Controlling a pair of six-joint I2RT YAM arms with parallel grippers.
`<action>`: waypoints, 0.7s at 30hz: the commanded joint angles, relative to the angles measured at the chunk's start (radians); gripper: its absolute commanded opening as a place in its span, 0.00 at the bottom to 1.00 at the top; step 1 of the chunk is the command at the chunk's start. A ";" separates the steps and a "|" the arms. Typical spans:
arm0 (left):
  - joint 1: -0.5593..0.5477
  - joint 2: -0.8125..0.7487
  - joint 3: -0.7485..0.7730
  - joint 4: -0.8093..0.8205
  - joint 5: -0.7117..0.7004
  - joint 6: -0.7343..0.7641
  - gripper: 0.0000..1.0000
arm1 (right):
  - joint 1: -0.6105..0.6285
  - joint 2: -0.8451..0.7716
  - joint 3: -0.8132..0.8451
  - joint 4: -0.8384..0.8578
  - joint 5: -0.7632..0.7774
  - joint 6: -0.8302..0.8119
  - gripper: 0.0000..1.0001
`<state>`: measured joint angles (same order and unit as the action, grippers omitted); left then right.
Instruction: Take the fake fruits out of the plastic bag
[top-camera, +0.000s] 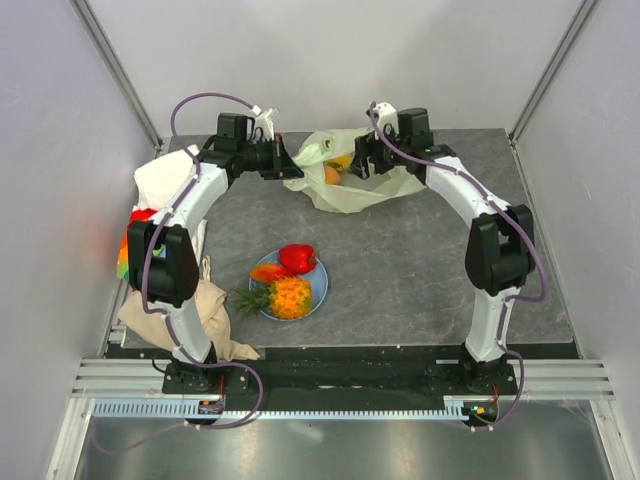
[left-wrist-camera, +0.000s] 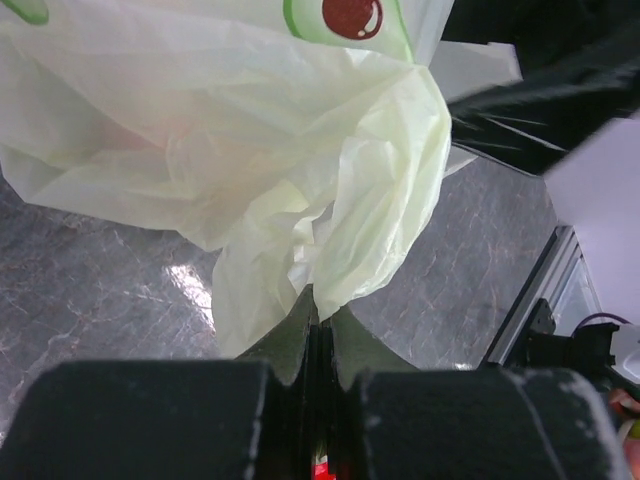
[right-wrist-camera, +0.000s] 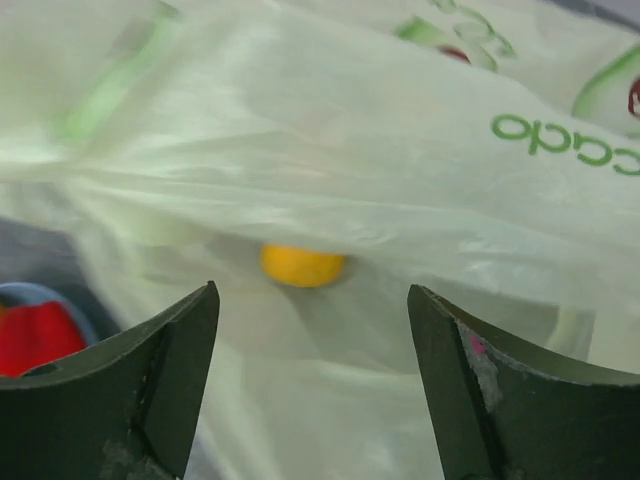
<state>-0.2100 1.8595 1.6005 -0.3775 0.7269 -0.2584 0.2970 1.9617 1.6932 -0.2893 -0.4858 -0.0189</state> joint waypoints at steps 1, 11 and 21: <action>-0.006 -0.054 -0.013 -0.014 0.031 0.004 0.02 | 0.019 0.123 -0.007 -0.037 0.288 -0.101 0.82; -0.015 -0.123 -0.114 -0.239 -0.035 0.225 0.01 | -0.212 -0.113 -0.277 -0.112 0.503 -0.148 0.86; -0.031 -0.062 -0.042 -0.212 0.009 0.215 0.01 | -0.188 -0.338 -0.403 -0.031 0.041 -0.315 0.88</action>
<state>-0.2638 1.7741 1.4559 -0.5636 0.7452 -0.1070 0.0696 1.6077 1.2736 -0.4122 -0.2874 -0.2600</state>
